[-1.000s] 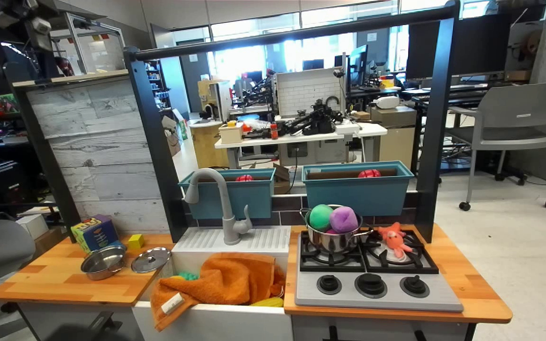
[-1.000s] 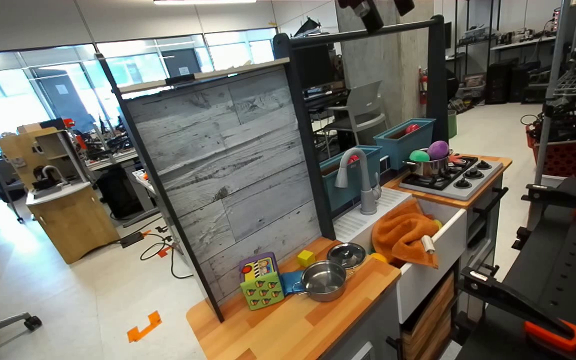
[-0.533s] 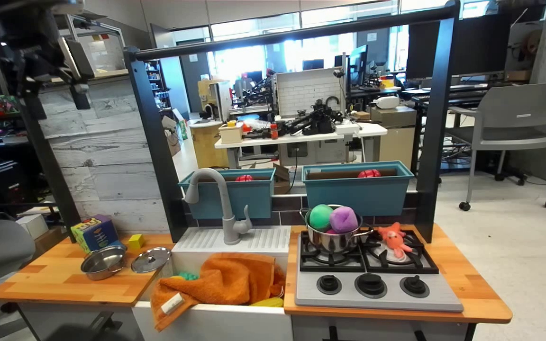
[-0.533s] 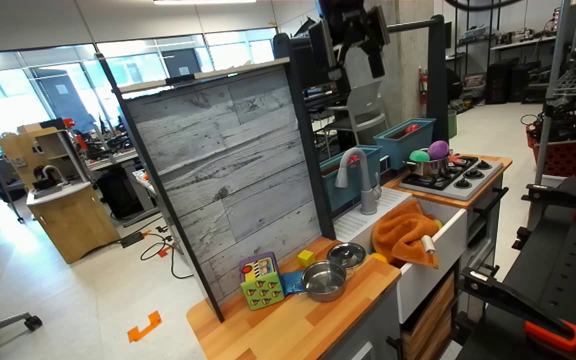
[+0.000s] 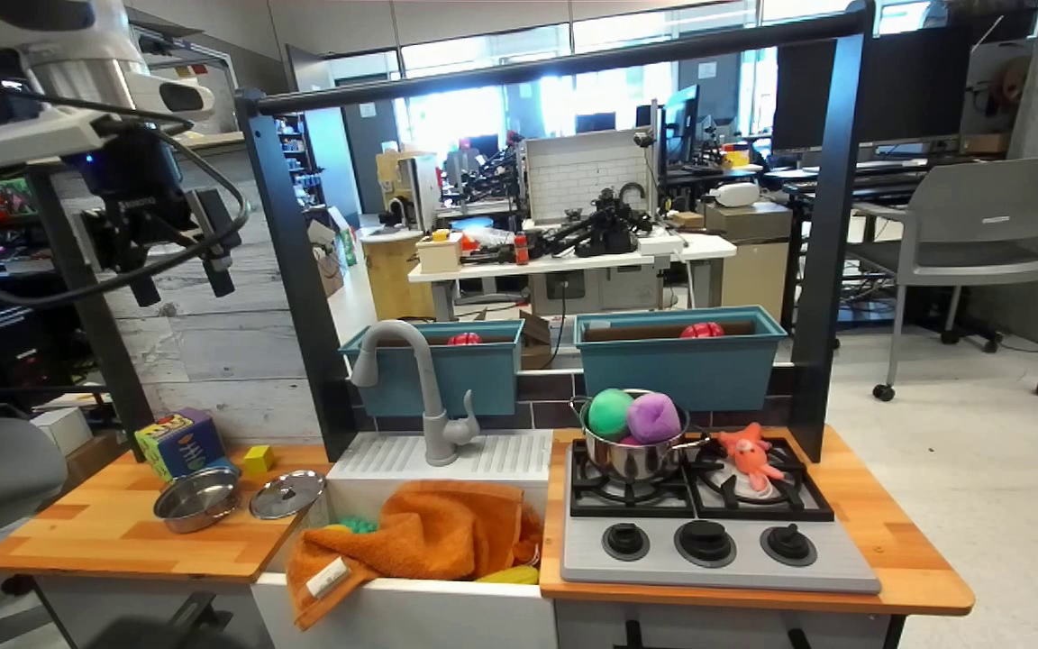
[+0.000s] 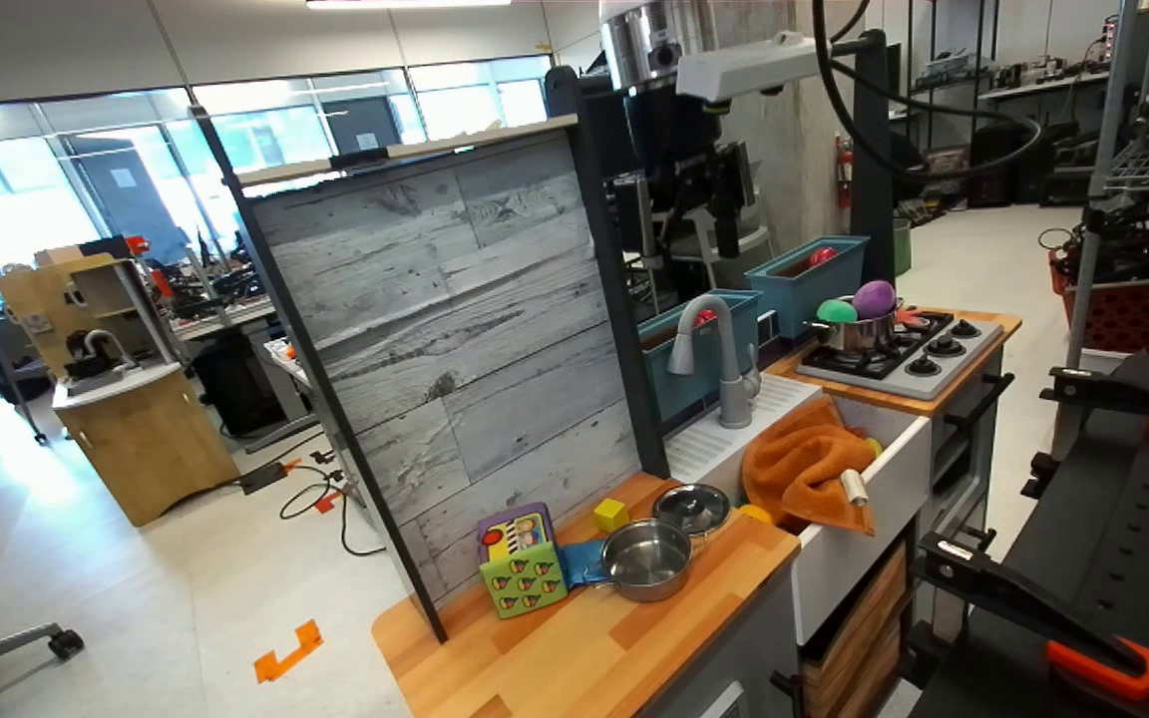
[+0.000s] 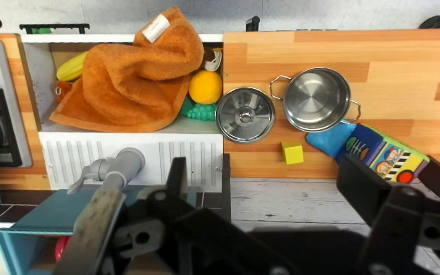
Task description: Hang the orange towel on the black rod
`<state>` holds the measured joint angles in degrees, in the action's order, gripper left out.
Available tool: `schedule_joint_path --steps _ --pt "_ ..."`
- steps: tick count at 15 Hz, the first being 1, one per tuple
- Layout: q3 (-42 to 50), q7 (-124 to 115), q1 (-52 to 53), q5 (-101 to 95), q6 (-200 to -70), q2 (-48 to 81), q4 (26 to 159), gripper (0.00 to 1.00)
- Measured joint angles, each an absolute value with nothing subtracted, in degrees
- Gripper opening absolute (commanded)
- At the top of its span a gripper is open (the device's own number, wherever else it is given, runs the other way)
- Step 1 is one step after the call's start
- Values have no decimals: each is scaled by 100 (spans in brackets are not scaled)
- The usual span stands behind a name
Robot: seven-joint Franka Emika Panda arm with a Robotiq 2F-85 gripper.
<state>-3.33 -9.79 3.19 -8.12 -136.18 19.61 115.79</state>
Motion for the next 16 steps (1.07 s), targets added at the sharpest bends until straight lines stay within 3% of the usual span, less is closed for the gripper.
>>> schedule_joint_path --steps 16 --pt "180 -733 -33 -623 -14432 3097 11368 100"
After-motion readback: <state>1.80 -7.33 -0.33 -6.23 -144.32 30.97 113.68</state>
